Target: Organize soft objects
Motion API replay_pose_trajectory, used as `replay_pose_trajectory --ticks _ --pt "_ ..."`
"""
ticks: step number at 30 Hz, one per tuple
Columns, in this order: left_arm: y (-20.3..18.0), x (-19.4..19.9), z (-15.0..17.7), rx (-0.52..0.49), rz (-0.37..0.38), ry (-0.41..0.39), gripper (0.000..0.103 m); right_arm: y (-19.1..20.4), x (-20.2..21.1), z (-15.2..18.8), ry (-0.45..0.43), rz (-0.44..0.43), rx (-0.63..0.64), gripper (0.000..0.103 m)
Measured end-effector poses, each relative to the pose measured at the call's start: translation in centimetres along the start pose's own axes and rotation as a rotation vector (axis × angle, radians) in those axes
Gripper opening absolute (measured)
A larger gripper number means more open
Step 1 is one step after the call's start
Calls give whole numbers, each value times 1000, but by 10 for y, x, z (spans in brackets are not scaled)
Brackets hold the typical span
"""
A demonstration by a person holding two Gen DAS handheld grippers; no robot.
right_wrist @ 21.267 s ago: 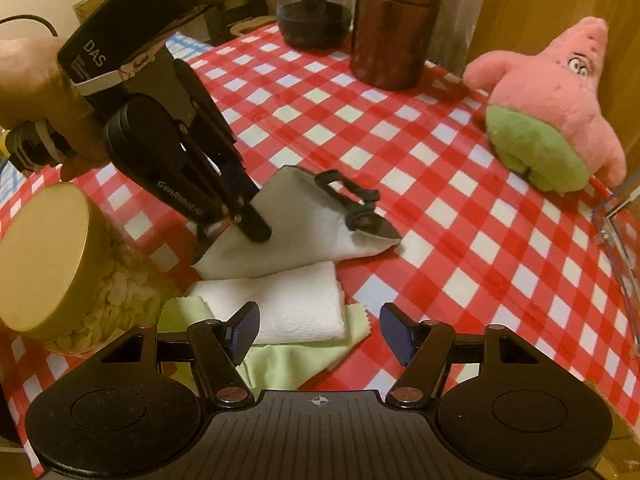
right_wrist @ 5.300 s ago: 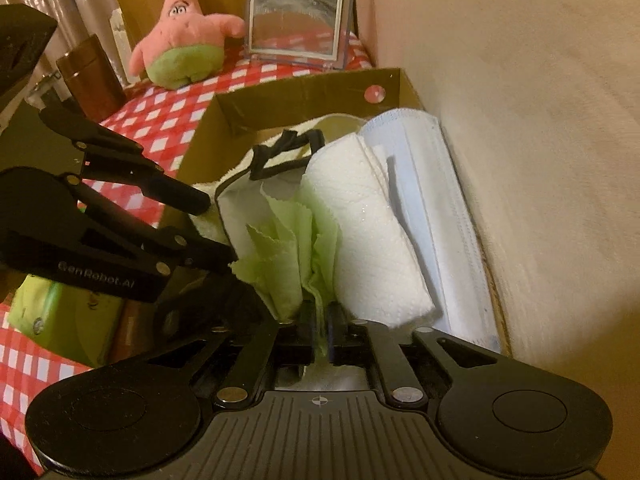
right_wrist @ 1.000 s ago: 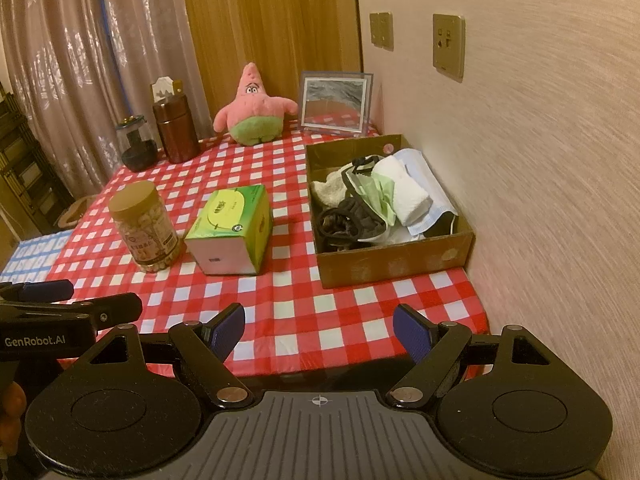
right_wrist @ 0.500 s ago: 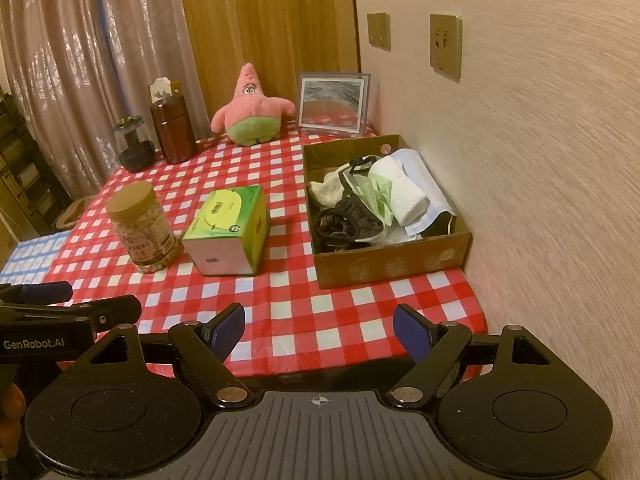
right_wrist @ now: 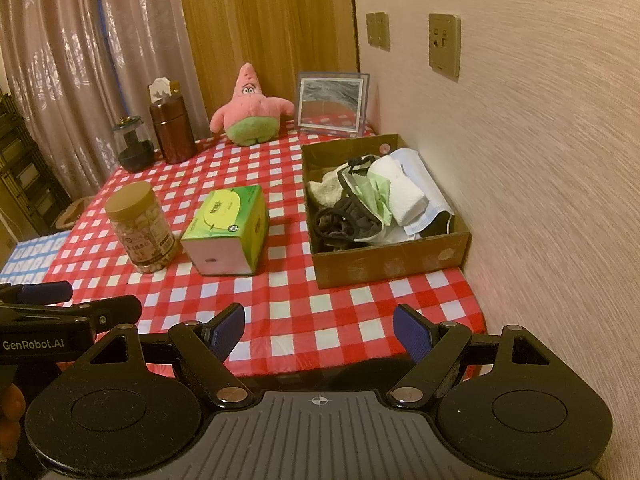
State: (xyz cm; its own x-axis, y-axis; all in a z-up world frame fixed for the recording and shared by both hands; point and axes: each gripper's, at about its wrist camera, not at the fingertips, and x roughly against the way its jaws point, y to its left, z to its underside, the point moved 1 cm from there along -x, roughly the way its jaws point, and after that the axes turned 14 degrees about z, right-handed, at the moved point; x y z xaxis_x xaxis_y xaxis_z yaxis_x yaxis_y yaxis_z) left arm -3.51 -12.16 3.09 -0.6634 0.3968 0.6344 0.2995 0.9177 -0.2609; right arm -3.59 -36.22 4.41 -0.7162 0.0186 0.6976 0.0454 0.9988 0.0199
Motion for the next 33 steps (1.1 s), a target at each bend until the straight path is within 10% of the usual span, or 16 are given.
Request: replay_pose_trajectory --ticks 33 --pt "-3 -3 1 0 4 4 103 0 0 0 1 1 1 81"
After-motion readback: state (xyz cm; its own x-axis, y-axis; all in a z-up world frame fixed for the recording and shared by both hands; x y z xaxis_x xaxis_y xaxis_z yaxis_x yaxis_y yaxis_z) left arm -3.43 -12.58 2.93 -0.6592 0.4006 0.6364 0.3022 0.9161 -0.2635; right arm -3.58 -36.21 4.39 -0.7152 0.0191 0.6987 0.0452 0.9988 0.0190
